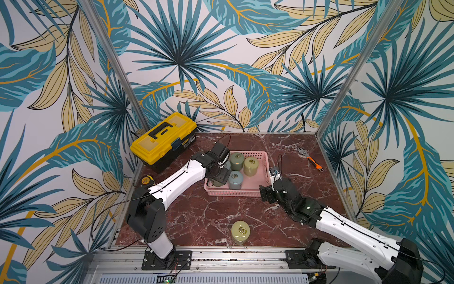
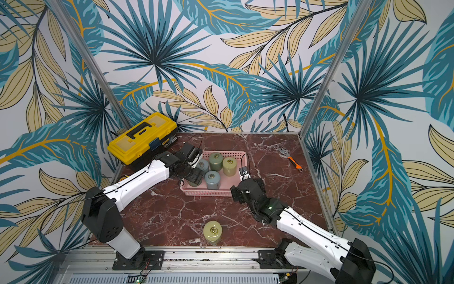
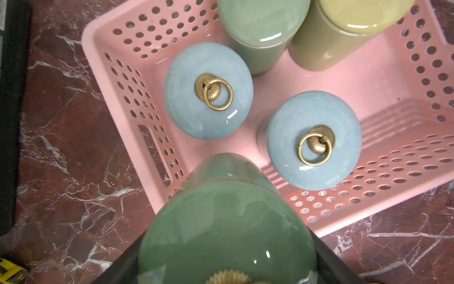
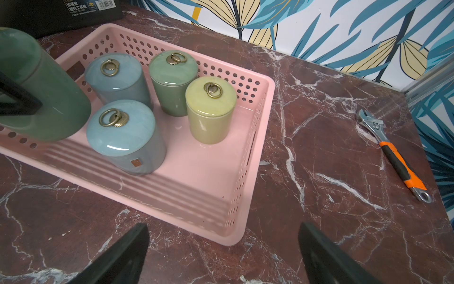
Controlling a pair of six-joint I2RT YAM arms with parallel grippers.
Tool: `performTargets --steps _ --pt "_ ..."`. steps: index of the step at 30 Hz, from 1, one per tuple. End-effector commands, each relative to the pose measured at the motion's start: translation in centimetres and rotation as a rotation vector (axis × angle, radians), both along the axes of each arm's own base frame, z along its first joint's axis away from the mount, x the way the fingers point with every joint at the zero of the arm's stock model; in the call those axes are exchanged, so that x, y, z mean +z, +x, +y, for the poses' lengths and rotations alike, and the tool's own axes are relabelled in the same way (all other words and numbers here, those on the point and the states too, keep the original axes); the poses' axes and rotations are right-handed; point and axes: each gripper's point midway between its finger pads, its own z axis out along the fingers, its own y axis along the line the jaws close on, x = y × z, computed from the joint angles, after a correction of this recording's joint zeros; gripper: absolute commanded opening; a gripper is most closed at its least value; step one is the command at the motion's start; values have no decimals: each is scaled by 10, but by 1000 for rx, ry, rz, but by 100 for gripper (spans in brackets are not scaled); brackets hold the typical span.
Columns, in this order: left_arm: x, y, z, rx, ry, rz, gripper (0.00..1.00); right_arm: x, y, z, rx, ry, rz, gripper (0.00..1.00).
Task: Take the tea canister out of the basket
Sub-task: Pick up the tea canister from the basket, then place the tea canister at the center of the board.
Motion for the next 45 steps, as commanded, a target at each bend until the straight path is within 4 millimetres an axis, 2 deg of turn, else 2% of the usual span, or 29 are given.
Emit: performTargets --steps 1,8,19,29,39,45 --pt "48 7 -2 -4 -50 -112 52 -6 0 -5 -17 -17 1 99" --pt "64 -3 0 0 -86 -122 51 -6 0 -5 -17 -17 1 99" --pt "69 -33 8 18 -158 -108 50 -7 1 -6 -23 -22 1 99" --pt "72 -73 17 36 -171 -119 50 -7 1 -7 -29 -27 1 99" --pt "63 -123 26 73 -220 -140 50 -8 2 -10 -47 -35 -3 99" --pt "54 -147 31 84 -237 -136 50 -9 3 -10 -50 -41 -2 99"
